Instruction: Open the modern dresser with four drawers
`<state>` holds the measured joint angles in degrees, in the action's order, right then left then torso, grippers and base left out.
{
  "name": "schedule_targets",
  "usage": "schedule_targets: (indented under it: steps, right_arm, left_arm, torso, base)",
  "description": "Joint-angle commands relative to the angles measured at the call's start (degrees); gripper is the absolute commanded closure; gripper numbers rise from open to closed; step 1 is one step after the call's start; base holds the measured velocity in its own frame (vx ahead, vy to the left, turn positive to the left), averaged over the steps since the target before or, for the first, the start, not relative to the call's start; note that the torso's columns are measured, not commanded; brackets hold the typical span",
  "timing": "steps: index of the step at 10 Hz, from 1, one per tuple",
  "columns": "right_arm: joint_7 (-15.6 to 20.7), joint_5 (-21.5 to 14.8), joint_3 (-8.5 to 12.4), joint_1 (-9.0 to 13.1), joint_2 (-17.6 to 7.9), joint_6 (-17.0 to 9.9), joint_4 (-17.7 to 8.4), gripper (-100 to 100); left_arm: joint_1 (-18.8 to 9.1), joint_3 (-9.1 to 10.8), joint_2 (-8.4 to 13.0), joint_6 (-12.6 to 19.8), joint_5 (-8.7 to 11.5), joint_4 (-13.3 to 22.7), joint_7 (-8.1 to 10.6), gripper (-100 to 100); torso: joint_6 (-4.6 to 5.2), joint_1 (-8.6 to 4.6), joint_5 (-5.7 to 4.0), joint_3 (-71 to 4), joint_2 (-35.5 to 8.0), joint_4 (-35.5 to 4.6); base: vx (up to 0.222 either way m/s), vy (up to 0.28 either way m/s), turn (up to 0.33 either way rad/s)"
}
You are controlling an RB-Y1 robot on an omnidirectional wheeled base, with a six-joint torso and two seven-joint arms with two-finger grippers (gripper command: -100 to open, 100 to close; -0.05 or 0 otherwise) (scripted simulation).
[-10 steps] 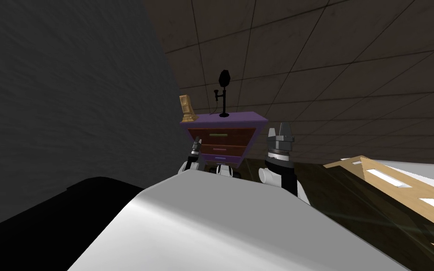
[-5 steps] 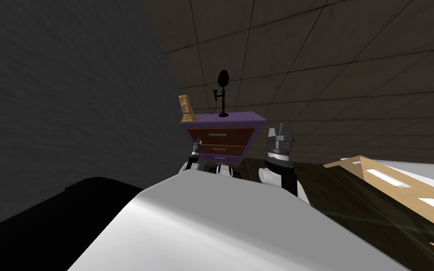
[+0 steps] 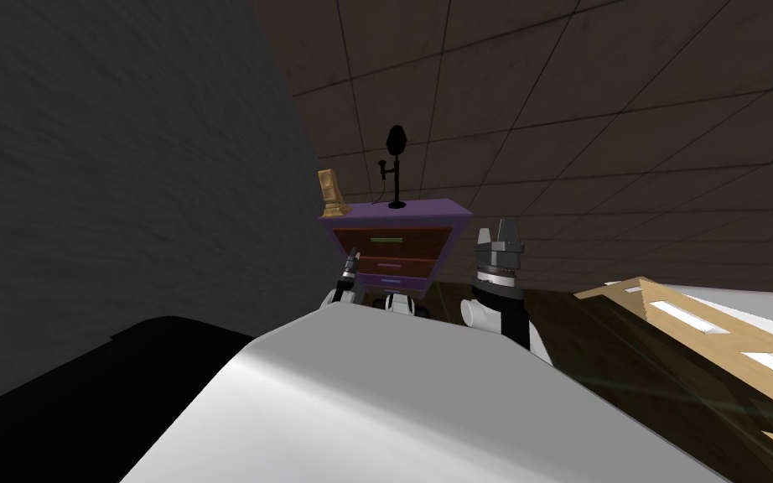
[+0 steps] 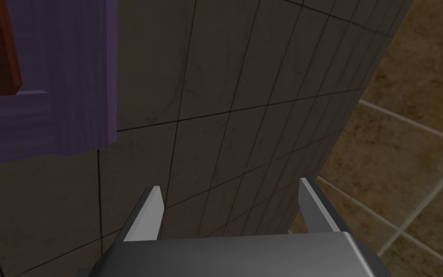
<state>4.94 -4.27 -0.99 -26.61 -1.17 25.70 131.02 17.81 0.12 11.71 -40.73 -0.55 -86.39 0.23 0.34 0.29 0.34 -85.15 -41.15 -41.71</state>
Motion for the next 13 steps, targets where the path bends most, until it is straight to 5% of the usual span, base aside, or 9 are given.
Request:
schedule_targets:
  steps: [1,5,13]
  right_arm:
    - [0.0,0.0,0.0,0.0,0.0,0.0,0.0,0]
    - [0.0,0.0,0.0,0.0,0.0,0.0,0.0,0]
    - [0.0,0.0,0.0,0.0,0.0,0.0,0.0,0]
  left_arm:
    - [-0.69,-0.13,-0.02,-0.49,-0.15,3.98,0.02,-100]
    - [-1.39,-0.1,-0.02,-1.47,-0.23,6.65,-0.01,-100]
    - [-4.61,0.07,-1.12,-5.93,-0.6,18.9,-0.11,-100]
  torso:
    - [0.01,0.0,0.01,0.01,-0.02,-0.01]
    - [-0.05,-0.02,-0.04,0.11,-0.22,-0.13]
    - [-0.26,-0.2,-0.25,0.44,-0.86,-0.45]
  base:
    - [-0.011,-0.02,0.012]
    - [-0.001,-0.012,-0.001]
    - [-0.004,-0.022,-0.001]
